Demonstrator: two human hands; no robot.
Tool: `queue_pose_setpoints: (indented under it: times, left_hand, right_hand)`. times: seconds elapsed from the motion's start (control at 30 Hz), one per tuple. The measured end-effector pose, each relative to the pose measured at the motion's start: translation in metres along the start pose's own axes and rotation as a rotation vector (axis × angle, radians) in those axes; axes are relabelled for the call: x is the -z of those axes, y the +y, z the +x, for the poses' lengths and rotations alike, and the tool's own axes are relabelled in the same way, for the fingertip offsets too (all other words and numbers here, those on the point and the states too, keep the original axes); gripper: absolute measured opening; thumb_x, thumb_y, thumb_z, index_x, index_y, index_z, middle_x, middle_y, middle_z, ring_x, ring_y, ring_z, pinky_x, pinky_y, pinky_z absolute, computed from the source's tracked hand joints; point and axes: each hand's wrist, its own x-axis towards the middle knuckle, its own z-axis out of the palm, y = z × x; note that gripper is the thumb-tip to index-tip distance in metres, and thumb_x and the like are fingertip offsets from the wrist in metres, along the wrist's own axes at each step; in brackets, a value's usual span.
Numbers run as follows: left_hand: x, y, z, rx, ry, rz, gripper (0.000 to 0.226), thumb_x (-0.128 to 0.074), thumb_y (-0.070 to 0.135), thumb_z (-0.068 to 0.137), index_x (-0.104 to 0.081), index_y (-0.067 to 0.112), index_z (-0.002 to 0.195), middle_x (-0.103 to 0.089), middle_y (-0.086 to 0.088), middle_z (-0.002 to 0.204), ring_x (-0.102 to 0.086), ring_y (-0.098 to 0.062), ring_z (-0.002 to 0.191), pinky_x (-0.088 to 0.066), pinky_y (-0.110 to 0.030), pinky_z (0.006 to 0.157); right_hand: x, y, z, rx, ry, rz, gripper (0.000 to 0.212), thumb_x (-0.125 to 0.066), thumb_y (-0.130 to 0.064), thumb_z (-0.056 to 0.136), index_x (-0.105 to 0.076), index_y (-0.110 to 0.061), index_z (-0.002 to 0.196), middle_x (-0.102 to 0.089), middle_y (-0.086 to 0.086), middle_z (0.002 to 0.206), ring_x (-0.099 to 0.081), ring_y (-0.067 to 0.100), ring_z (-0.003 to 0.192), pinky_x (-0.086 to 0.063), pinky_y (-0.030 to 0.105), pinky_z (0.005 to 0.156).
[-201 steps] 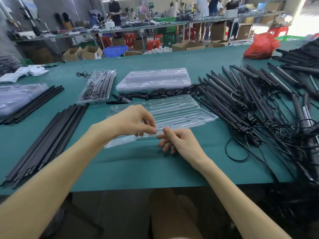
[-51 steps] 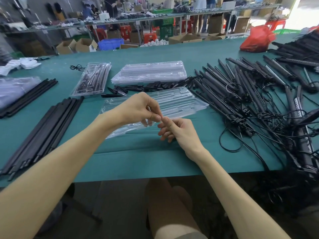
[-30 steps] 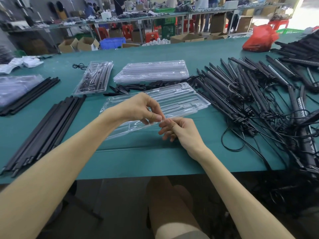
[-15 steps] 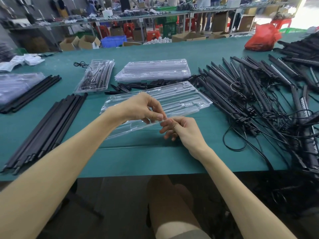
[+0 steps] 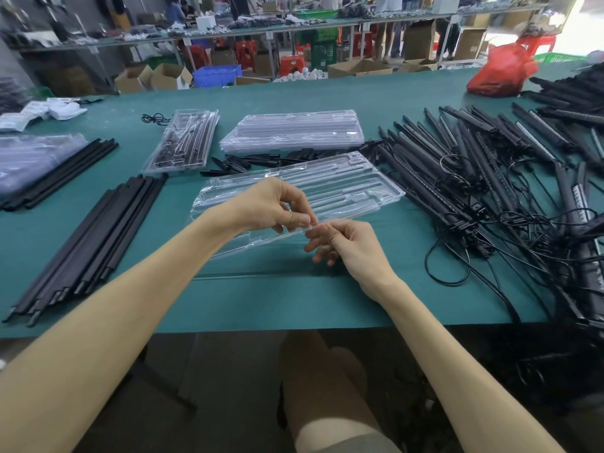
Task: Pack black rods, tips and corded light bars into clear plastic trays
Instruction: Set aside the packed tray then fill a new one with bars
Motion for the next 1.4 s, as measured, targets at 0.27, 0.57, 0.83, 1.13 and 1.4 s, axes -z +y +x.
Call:
queue_pose_setpoints:
  times: [0.27, 0.57, 0.83, 1.13, 1.4]
  left_hand:
    - [-0.001, -0.003, -0.001, -0.001, 0.019, -0.011, 0.019, -0.076, 0.016, 0.089, -0.079, 0.032, 0.079, -0.074, -0.002, 0.078, -0.062, -0.005, 0.065, -0.049, -0.017, 0.056]
    - [-0.016, -0.002, -0.005, -0.132, 0.186, 0.156, 0.006, -0.071, 0.013, 0.093, -0.075, 0.015, 0.09, -0.07, 0.005, 0.071, -0.06, -0.01, 0.062, -0.049, -0.023, 0.059]
    - [-0.037, 0.006, -0.008, -0.297, 0.335, 0.453, 0.01, -0.057, 0.01, 0.1, -0.066, 0.005, 0.1, -0.057, 0.0, 0.093, -0.052, -0.014, 0.083, -0.036, -0.018, 0.078]
    - [-0.025, 0.02, -0.004, -0.287, 0.606, 0.366, 0.015, -0.047, 0.014, 0.105, -0.059, 0.004, 0.104, -0.053, -0.006, 0.1, -0.049, -0.014, 0.083, -0.043, -0.034, 0.08]
    - [-0.042, 0.012, -0.026, -0.504, 0.455, 0.872, 0.026, -0.063, 0.002, 0.092, -0.061, -0.004, 0.116, -0.058, -0.019, 0.112, -0.061, -0.034, 0.09, -0.052, -0.048, 0.077]
  right_hand:
    - [0.0, -0.001, -0.001, 0.001, -0.007, 0.005, 0.026, -0.052, -0.022, 0.104, -0.072, -0.006, 0.098, -0.077, 0.008, 0.085, -0.07, 0.02, 0.065, -0.047, 0.02, 0.054]
    - [-0.003, -0.003, 0.001, -0.018, 0.014, 0.064, 0.043, -0.059, -0.047, 0.094, -0.071, -0.006, 0.097, -0.077, 0.007, 0.084, -0.07, 0.018, 0.064, -0.05, 0.021, 0.053]
    - [-0.002, -0.005, 0.003, -0.061, 0.09, 0.166, 0.038, -0.066, -0.044, 0.094, -0.072, -0.006, 0.093, -0.075, 0.007, 0.078, -0.069, 0.016, 0.065, -0.05, 0.021, 0.054]
    - [-0.001, -0.005, 0.004, -0.104, 0.116, 0.21, 0.02, -0.061, -0.02, 0.098, -0.071, -0.003, 0.092, -0.071, 0.002, 0.072, -0.066, 0.013, 0.061, -0.047, 0.02, 0.052]
    - [-0.001, -0.002, 0.006, -0.113, 0.168, 0.232, 0.016, -0.057, -0.011, 0.089, -0.072, -0.006, 0.085, -0.073, 0.008, 0.073, -0.069, 0.018, 0.062, -0.049, 0.021, 0.051]
